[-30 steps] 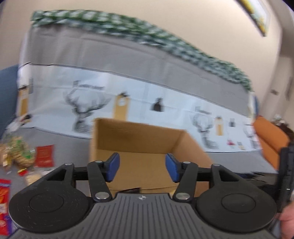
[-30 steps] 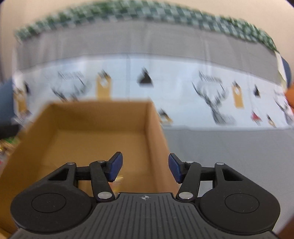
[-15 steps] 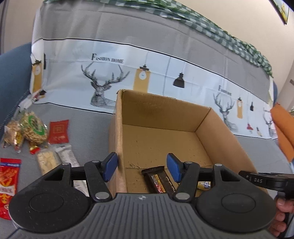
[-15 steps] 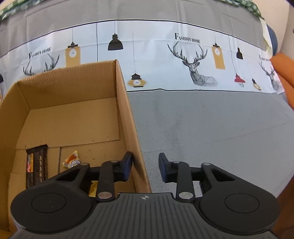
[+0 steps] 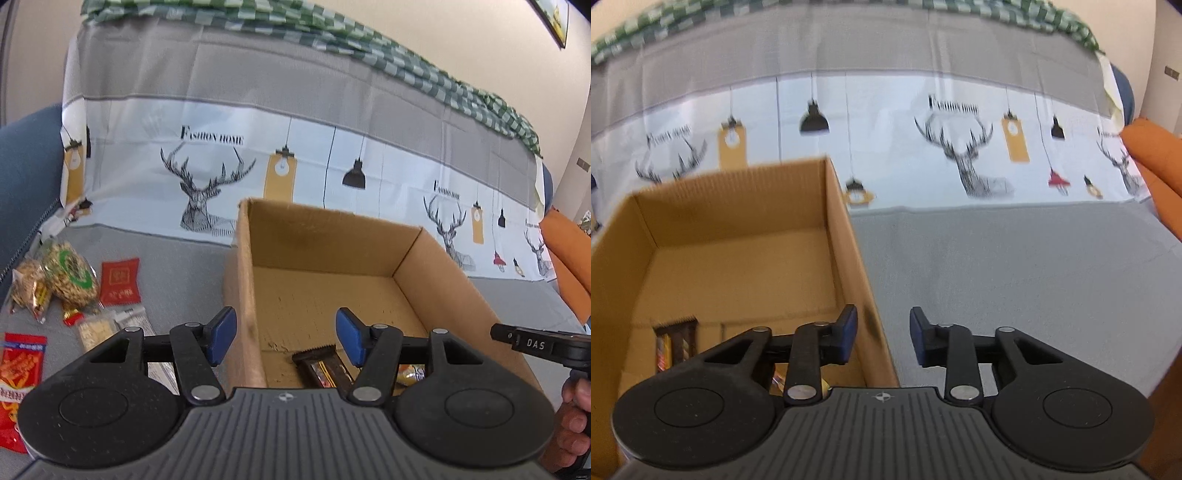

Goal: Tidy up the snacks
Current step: 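Move both open tools back to the snack pile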

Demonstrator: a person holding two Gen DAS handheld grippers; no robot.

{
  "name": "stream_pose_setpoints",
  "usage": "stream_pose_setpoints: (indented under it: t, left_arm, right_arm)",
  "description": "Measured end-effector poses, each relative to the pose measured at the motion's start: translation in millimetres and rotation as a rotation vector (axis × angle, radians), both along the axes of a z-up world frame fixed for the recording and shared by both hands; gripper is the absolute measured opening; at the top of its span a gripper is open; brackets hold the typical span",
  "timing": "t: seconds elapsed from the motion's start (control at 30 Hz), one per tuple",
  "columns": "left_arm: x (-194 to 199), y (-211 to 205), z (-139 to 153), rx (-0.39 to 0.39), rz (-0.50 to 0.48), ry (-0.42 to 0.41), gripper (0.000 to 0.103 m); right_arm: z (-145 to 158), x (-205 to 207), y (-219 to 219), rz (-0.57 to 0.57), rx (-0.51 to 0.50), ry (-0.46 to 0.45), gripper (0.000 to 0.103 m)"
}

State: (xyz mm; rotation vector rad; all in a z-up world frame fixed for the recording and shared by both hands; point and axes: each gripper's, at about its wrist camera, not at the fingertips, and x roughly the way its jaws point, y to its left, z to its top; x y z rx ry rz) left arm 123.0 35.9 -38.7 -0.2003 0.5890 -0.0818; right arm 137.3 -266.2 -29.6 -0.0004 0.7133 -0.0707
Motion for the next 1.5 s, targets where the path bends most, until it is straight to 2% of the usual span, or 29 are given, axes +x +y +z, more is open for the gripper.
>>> stream_pose_setpoints:
  t: [0.2,0.27,0.37,0.43,0.5,0.6,0.67,0.73,0.83,1.33,1.43,1.5]
  left_arm:
    - [-19.7,11.0,10.1,0.040,-0.015,-0.079,0.065]
    - [-26.6,19.5,13.4,0.036,-0.035,-0.075,0.065]
    - [-31.4,41.5,17.4,-0.019,-0.113,-0.025,0.064]
    - [-32.8,58.6,18.5,-0.037,-0.139,0.007,0.056]
    - [-33.6,76.3,18.5,-0.009,-0.153,0.038,0.036]
    - [-37.0,103.6,12.3,0.036,-0.123,0.061,0.024]
    - [-39.3,123.5,1.1,0.012,-0.064,0.089,0.024]
    - [-36.8,141.0,-13.2,-0.021,0.003,0.174,0.024]
    - [-33.0,154.2,-21.4,0.002,0.081,0.227,0.024]
    - [-20.4,199.0,-40.2,-0.047,0.274,0.365,0.025]
    - [-19.7,206.7,-44.8,-0.049,0.298,0.393,0.027]
    - [-18.8,209.2,-48.0,-0.044,0.310,0.411,0.032]
  right_arm:
    - [16.0,-12.8,12.8,0.051,0.003,-0.108,0.035]
    - [20.6,-15.9,17.4,0.058,0.009,-0.138,0.035]
    - [27.3,-21.0,25.2,0.068,0.037,-0.177,0.035]
    - [30.6,-25.2,33.8,0.074,0.061,-0.195,0.035]
    - [33.6,-29.0,44.9,0.092,0.087,-0.207,0.035]
    - [38.0,-35.7,64.4,0.128,0.119,-0.228,0.035]
    - [40.7,-40.0,78.8,0.156,0.133,-0.247,0.035]
    - [42.0,-42.3,95.0,0.193,0.146,-0.256,0.035]
    - [42.0,-46.5,119.8,0.248,0.161,-0.263,0.035]
    - [31.0,-64.1,234.1,0.478,0.195,-0.226,0.035]
    - [28.1,-64.6,249.4,0.512,0.195,-0.216,0.035]
    - [25.1,-64.6,258.4,0.531,0.195,-0.205,0.035]
